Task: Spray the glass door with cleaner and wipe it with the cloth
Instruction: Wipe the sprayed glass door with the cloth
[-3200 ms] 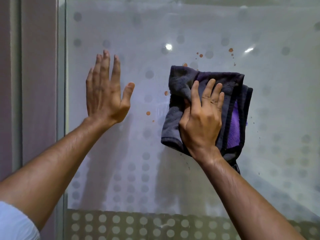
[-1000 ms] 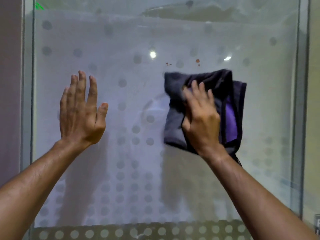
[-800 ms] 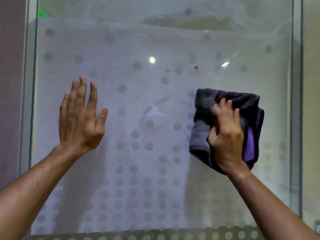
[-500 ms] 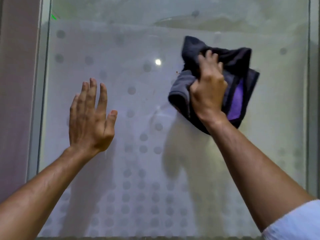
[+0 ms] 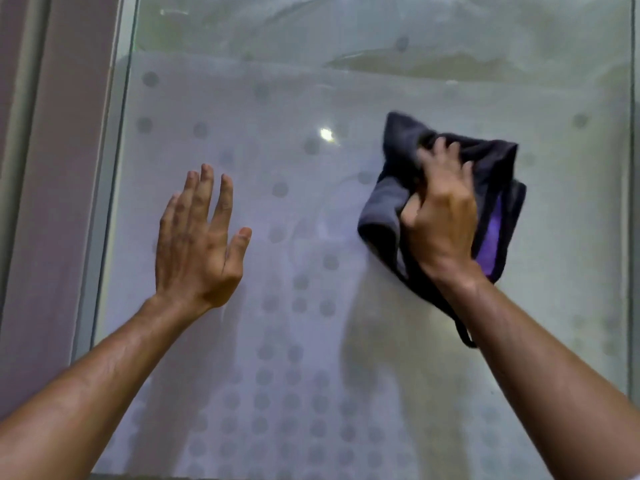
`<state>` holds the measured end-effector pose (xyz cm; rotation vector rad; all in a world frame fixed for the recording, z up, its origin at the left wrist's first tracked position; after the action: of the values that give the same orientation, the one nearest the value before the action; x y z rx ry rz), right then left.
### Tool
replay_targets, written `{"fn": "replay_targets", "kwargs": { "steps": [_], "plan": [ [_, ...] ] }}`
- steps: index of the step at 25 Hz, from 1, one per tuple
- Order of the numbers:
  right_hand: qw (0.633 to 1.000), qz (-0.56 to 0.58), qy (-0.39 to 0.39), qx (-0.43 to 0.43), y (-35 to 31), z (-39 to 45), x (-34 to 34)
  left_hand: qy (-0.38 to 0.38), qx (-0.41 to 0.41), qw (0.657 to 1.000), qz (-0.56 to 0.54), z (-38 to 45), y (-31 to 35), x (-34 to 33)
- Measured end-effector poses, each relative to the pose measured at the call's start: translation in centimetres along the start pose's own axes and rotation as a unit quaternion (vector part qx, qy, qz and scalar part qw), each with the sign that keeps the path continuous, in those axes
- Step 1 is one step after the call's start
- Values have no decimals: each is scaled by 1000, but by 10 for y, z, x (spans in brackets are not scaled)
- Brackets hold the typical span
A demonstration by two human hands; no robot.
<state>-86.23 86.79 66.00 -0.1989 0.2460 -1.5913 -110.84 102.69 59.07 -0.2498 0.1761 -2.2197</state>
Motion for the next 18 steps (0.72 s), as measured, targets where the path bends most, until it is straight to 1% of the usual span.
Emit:
{"fn": "replay_targets", "kwargs": {
  "steps": [1,2,3,6,8,10,11,12,13,14,16,18],
  "plan": [
    [999,-5,21,-31,-6,19,-1,1,0,1000,1,0,0,0],
    [999,-10,33,-42,-16,35,-5,2,-1,1000,0,0,0,0],
    [999,-16,35,-36,-29,49,-10,4,-1,1000,-2,1,-1,0],
    [998,-29,0,51,-76,63,-31,5,-6,1000,0,1,0,-1],
    [992,-17,-30,124,-102,44,-43,6,-7,1000,-2,1,0,-1],
    [977,13,-72,201,-106,1,-48,1,-9,1000,-11,0,-1,-1],
    [968,23,-99,230,-97,-24,-47,-2,-10,1000,-14,-2,-2,0],
    [962,25,-127,241,-81,-46,-42,-5,-13,1000,-15,-4,-3,1],
    [962,18,-144,232,-64,-59,-34,-10,-18,1000,-13,-6,-4,1],
    [968,11,-134,211,-48,-59,-26,-14,-24,1000,-9,-9,-4,1],
    [989,-8,-68,134,-35,-40,-18,-17,-29,999,1,-14,-5,0],
    [997,-18,-24,66,-48,-20,-21,-13,-31,999,6,-15,-5,-1]
  ]
}}
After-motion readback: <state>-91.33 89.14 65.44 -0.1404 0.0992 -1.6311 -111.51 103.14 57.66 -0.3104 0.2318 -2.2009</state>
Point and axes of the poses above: each hand's wrist, its own z-axis towards the middle knuckle, its own x-axis out of the back of the hand, y = z × x, the point moved 6 cm from there along z, towards the middle knuckle, and after that the axes turned 13 degrees about -x, right-handed, at the moved point
